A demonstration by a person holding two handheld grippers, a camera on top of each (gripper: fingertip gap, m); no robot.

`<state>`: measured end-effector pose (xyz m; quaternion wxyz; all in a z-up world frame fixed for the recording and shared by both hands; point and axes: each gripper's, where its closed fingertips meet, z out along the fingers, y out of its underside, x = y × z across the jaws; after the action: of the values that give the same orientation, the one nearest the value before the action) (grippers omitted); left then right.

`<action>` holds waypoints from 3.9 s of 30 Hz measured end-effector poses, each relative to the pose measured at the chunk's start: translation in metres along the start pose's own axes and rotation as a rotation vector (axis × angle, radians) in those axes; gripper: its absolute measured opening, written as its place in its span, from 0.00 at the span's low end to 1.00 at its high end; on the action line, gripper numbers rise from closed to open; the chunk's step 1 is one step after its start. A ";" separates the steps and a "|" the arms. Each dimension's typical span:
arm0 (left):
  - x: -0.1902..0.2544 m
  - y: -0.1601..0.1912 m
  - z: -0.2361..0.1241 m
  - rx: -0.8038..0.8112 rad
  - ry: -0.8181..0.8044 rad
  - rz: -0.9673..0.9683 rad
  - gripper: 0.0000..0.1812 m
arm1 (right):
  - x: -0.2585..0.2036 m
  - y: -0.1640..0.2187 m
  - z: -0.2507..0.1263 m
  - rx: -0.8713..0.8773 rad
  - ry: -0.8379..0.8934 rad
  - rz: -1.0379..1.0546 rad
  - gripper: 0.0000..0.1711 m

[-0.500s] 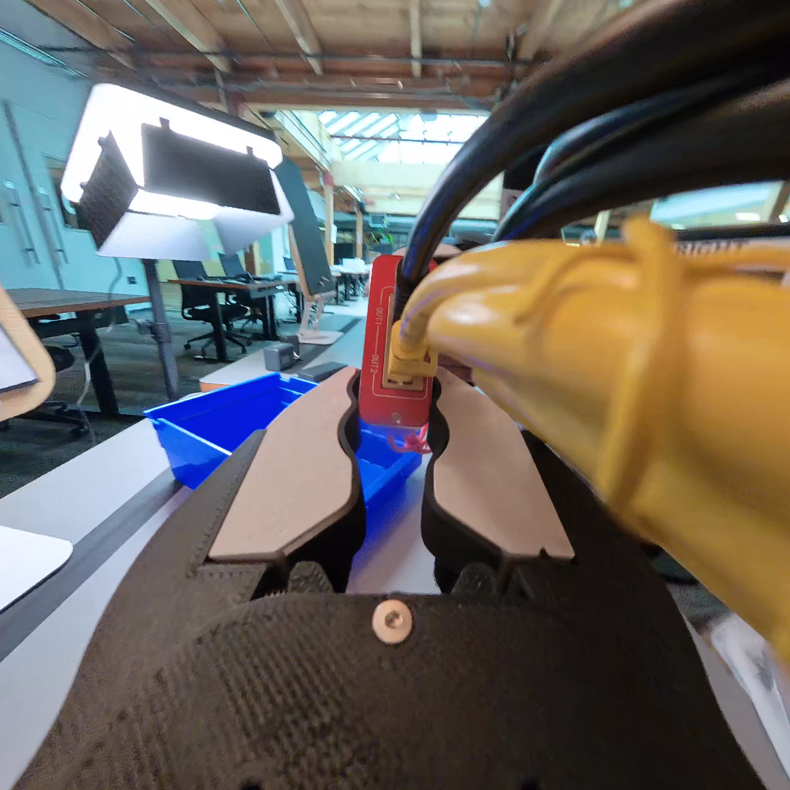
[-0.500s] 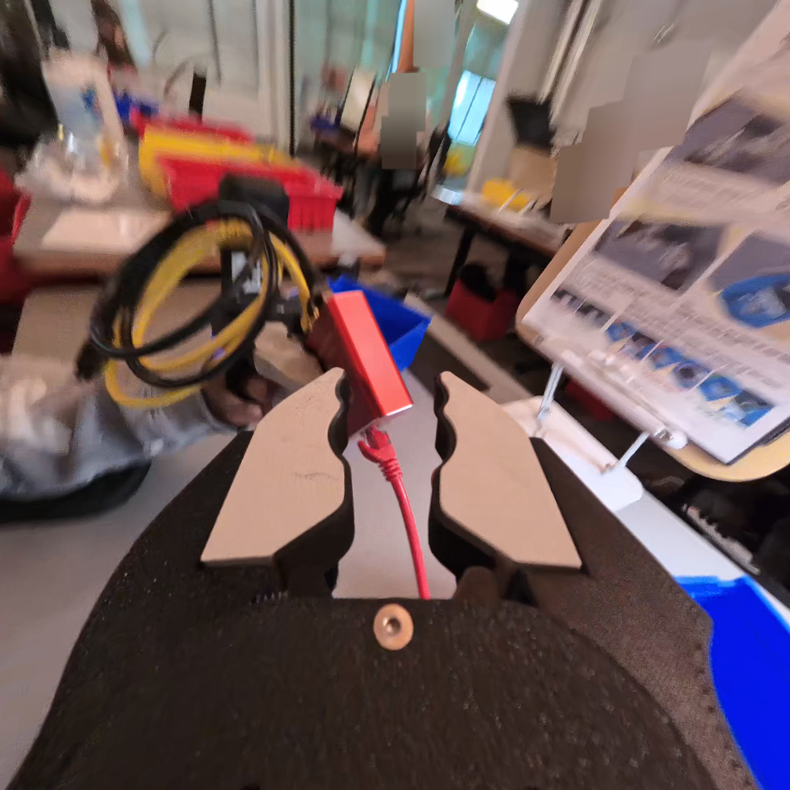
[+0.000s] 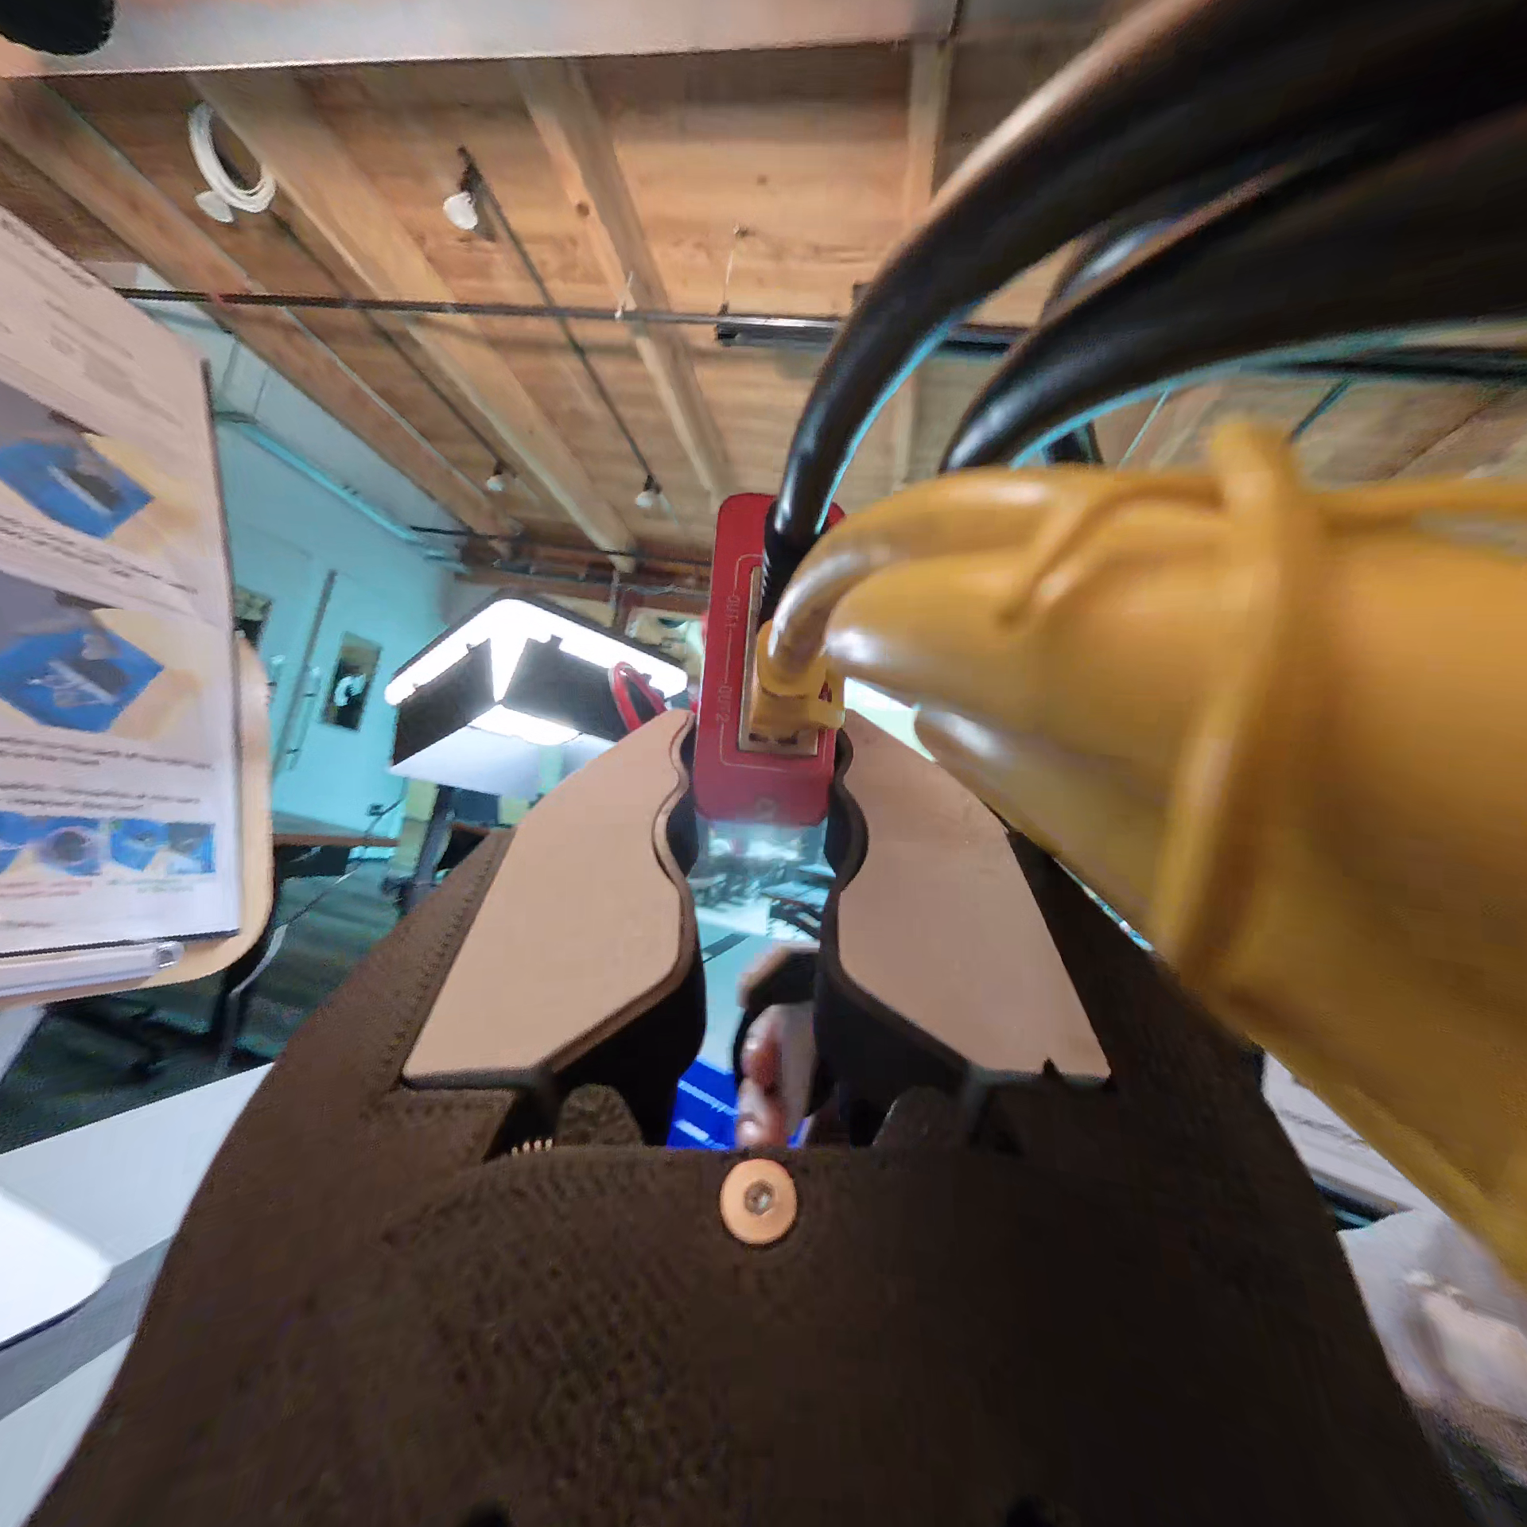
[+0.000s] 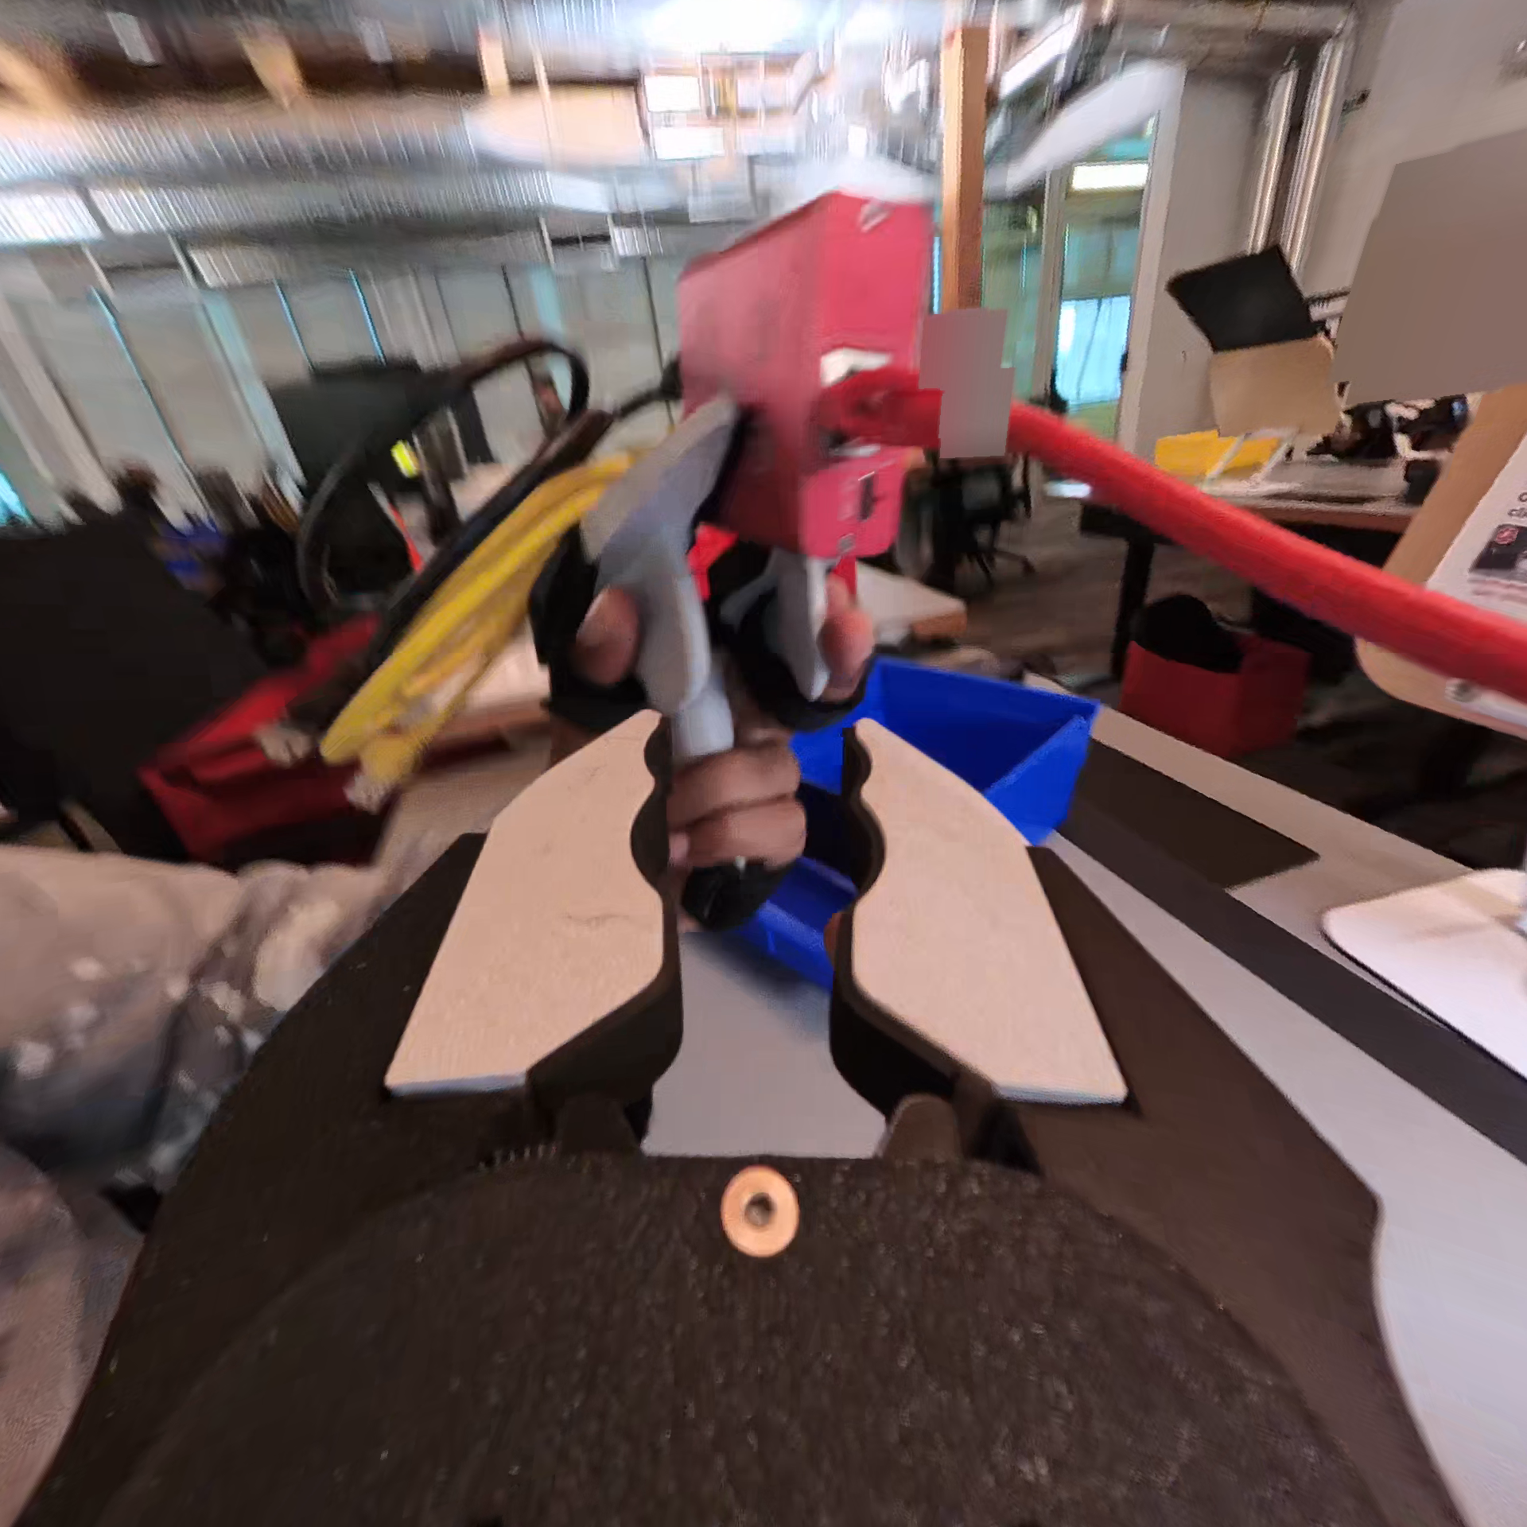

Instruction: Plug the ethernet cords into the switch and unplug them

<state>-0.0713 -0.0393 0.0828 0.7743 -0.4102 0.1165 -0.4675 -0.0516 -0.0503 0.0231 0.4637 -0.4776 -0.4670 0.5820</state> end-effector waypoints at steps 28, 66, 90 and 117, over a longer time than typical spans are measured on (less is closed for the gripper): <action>0.075 0.063 0.015 -0.501 0.357 -0.045 0.20 | -0.030 -0.060 -0.073 0.200 -0.353 -0.077 0.08; 0.078 0.051 0.022 -0.358 0.284 0.275 0.20 | -0.034 -0.046 -0.068 0.092 -0.282 -0.289 0.09; 0.069 0.043 0.018 -0.364 0.181 0.531 0.16 | -0.024 -0.051 -0.055 0.090 -0.116 -0.352 0.10; 0.053 0.046 0.019 -0.338 0.216 0.266 0.16 | -0.012 -0.037 -0.061 0.045 -0.188 -0.334 0.07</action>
<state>-0.0032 -0.0617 0.0714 0.7325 -0.4628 0.3282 -0.3763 0.0134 -0.0511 0.0545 0.5187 -0.3264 -0.5681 0.5493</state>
